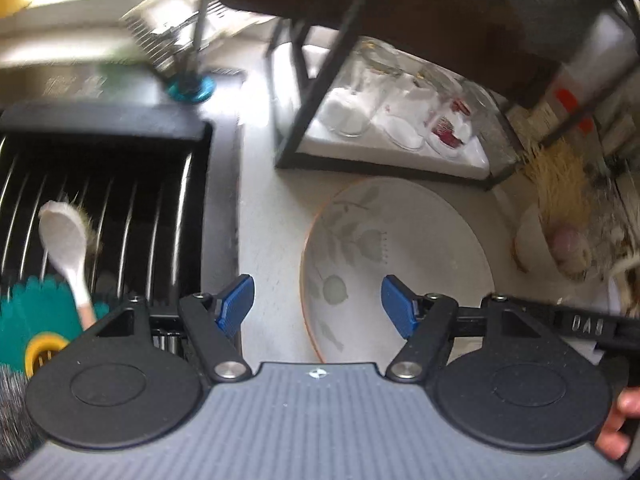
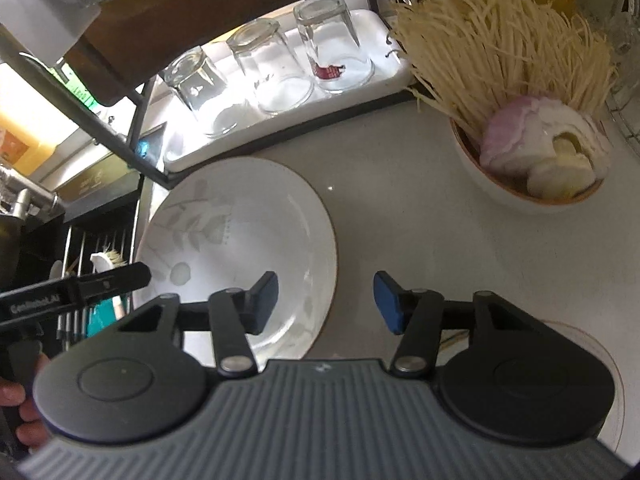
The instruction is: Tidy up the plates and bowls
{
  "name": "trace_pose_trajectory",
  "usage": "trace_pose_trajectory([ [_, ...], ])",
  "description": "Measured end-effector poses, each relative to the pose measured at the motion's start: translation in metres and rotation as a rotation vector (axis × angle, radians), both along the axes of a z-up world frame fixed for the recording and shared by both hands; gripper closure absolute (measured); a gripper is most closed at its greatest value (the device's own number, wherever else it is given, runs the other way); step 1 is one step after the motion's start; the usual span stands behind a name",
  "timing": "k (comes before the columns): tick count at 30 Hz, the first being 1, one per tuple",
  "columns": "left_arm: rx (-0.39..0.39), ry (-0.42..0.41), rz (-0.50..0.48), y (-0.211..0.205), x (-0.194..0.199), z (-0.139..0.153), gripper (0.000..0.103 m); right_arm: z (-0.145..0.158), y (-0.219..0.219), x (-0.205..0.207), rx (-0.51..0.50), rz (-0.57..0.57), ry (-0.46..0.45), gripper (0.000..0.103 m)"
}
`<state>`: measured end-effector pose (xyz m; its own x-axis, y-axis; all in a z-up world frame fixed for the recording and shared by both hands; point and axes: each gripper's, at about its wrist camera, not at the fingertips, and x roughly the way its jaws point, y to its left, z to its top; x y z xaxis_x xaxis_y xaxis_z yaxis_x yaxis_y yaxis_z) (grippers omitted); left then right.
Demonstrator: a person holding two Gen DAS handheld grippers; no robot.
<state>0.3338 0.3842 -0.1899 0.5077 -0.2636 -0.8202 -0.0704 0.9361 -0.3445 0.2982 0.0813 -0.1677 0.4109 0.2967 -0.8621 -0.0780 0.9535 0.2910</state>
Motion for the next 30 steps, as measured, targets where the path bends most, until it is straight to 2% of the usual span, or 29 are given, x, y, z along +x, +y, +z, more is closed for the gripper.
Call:
trace_pose_trajectory([
  [2, 0.017, -0.017, -0.020, -0.003, 0.001, -0.002, 0.029, -0.001, 0.002, 0.004, 0.004, 0.000, -0.005, 0.065],
  [5, -0.014, -0.025, -0.019, -0.002, 0.002, -0.006, 0.029, -0.005, 0.005, 0.007, -0.003, 0.007, 0.003, 0.064],
  [7, -0.018, -0.028, -0.021, -0.002, 0.003, -0.008, 0.029, -0.009, 0.008, 0.011, -0.008, 0.012, 0.012, 0.068],
  [11, 0.026, -0.039, -0.054, -0.004, 0.004, -0.011, 0.029, -0.010, 0.008, 0.015, -0.012, 0.011, 0.025, 0.069],
  [14, 0.012, -0.043, -0.052, -0.001, 0.004, -0.012, 0.032, -0.010, 0.010, 0.016, -0.016, 0.035, 0.018, 0.069],
  [16, 0.010, -0.050, -0.052, -0.001, 0.004, -0.014, 0.036, -0.012, 0.009, 0.018, -0.001, 0.042, 0.027, 0.069],
  [21, 0.097, -0.072, -0.076, -0.005, 0.008, -0.015, 0.043, -0.015, 0.005, 0.018, 0.055, 0.038, 0.025, 0.069],
  [27, 0.044, -0.063, -0.058, 0.002, 0.013, -0.021, 0.054, -0.022, 0.002, 0.021, 0.086, 0.042, 0.034, 0.069],
  [30, 0.056, -0.052, -0.078, 0.001, 0.016, -0.021, 0.055, -0.024, 0.003, 0.022, 0.068, 0.040, 0.047, 0.069],
])
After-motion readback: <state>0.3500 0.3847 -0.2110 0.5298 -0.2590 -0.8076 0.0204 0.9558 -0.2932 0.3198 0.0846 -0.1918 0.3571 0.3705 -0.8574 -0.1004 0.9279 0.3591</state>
